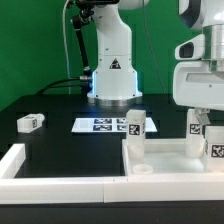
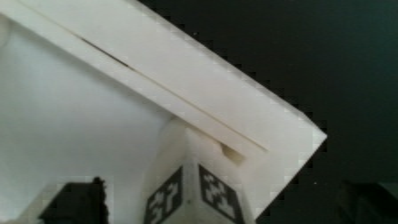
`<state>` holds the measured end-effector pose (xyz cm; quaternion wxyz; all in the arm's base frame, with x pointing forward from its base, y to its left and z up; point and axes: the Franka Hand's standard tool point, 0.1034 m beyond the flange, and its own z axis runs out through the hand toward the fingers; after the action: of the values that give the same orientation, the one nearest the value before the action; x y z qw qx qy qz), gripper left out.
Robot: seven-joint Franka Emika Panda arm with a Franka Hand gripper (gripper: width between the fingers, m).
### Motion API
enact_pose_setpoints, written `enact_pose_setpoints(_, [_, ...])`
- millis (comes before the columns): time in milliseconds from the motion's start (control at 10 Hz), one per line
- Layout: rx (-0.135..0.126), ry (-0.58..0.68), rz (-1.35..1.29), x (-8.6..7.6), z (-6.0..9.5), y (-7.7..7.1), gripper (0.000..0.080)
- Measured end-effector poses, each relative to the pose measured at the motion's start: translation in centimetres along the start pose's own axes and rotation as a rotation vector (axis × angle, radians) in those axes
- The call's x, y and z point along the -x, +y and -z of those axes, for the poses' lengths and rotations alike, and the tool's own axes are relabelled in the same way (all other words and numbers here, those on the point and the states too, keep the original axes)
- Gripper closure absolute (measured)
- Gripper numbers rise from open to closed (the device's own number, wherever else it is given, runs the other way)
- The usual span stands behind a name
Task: Assemble square table
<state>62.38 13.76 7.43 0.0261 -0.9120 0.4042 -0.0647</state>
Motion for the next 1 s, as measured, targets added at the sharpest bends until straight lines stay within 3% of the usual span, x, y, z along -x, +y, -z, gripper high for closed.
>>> enact_pose_setpoints(300, [-0.031,0.055,0.538,-2.5,0.0,0.6,0.0150])
enact_pose_setpoints(600, [-0.033,0.049,0.554,-2.4,-0.2,0.6,0.0150])
enact_pose_setpoints(800, [-0.034,0.048,0.512,-2.4,-0.2,0.6,0.0417])
enact_pose_setpoints(900, [-0.036,0.045,0.407,-2.4,-0.2,0.7,0.0510])
enact_pose_setpoints(1000, [-0.036,0.045,0.370,-2.5,-0.2,0.7,0.0510])
